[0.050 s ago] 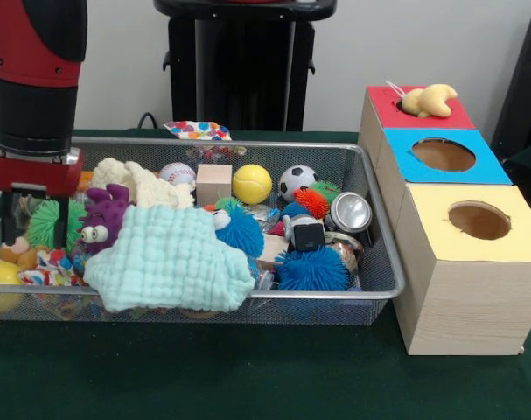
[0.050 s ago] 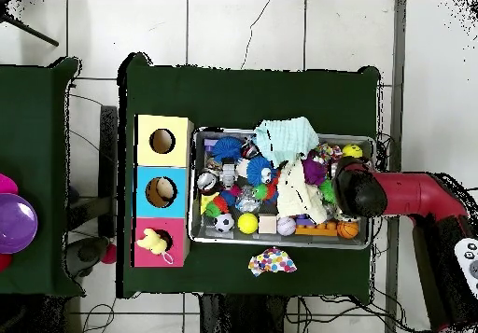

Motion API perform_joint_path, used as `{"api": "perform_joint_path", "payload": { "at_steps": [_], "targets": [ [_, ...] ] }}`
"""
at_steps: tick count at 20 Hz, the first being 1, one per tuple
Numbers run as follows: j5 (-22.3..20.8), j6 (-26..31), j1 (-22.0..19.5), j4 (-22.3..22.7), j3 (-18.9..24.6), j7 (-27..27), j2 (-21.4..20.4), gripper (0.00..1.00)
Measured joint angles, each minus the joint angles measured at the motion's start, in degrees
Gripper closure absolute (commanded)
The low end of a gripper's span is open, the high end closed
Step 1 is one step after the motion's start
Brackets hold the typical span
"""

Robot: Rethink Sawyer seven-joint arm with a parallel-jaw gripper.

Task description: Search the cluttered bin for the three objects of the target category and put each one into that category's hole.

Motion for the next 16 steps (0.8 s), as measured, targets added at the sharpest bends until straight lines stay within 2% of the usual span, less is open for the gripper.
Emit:
{"api": "perform_joint_path", "payload": {
  "at_steps": [4,16],
  "targets": [
    [1.27,0.00,-0.06,-0.01,0.01,0.00,1.10,0.00],
    [0.03,0.00,-0.09,-0.06,0.01,0.00,2.46,0.00]
  ]
}}
